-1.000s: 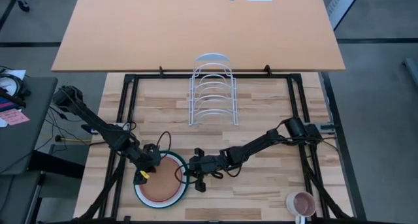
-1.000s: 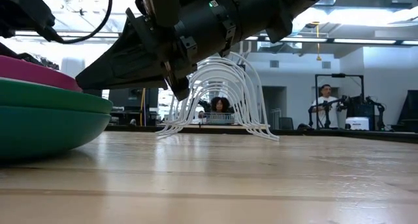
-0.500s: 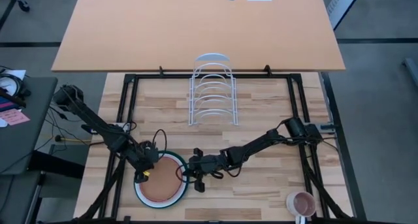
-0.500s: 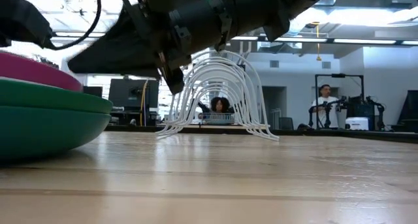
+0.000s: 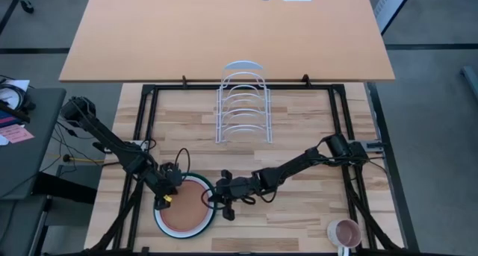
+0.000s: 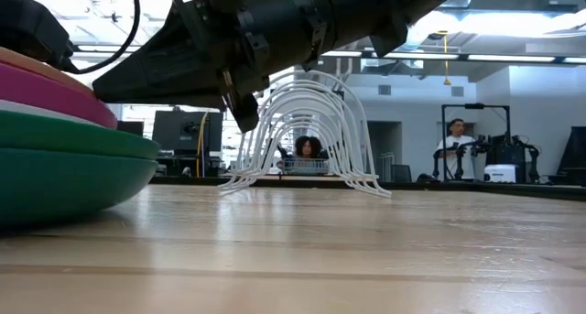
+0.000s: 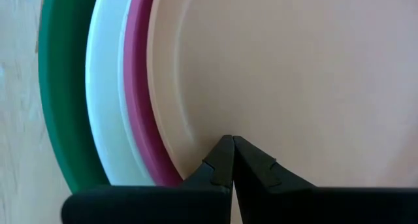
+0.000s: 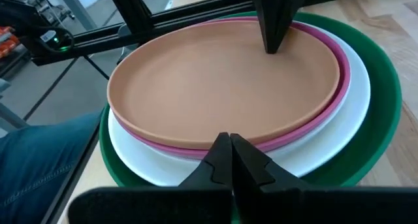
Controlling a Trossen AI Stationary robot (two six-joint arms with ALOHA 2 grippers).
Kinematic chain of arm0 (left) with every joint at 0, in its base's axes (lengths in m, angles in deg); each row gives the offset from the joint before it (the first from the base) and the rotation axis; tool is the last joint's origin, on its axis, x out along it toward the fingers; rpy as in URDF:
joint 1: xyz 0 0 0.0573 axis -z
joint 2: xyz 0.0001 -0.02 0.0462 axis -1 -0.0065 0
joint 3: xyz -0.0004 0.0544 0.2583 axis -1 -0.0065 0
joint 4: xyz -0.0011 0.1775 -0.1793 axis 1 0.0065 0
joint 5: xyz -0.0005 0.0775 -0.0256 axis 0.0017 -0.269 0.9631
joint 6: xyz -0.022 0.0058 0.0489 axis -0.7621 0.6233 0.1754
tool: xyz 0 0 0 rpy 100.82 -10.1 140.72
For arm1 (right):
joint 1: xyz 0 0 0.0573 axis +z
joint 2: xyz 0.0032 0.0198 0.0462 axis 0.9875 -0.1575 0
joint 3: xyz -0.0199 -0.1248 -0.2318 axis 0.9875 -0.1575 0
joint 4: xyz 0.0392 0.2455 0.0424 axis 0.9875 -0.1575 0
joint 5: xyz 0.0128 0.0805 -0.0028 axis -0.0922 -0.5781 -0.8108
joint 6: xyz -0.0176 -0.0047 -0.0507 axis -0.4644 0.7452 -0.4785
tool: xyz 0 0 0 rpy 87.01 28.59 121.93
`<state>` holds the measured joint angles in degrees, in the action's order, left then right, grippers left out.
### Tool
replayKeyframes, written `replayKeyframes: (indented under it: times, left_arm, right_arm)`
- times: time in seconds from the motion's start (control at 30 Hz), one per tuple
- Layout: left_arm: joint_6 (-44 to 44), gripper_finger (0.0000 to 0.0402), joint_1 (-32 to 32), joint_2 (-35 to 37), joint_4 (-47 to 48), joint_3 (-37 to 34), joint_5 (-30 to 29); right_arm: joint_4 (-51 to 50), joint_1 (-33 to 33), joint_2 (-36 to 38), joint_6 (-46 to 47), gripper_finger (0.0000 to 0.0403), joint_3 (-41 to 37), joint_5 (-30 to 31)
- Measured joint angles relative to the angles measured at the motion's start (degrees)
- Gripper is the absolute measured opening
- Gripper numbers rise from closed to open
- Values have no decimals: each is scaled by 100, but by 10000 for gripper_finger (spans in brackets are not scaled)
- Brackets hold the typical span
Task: Sort dishes
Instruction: Put the orange plate on the dish rack
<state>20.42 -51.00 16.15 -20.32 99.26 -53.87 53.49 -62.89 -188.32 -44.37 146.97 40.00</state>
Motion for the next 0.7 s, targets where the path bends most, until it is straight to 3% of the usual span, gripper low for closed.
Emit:
replayKeyframes:
  times: [0.27,0.53,0.7]
  left_arm:
    - [-39,0,0,5,-201,-90,-155]
    - [-307,0,1,21,-1367,-808,-146]
    - [-431,0,125,19,-1611,-905,-273]
  right_arm:
    - [-261,74,0,-2,0,0,-40]
    - [-302,92,9,-3,0,-2,-151]
    - [-363,90,11,-3,0,-2,-151]
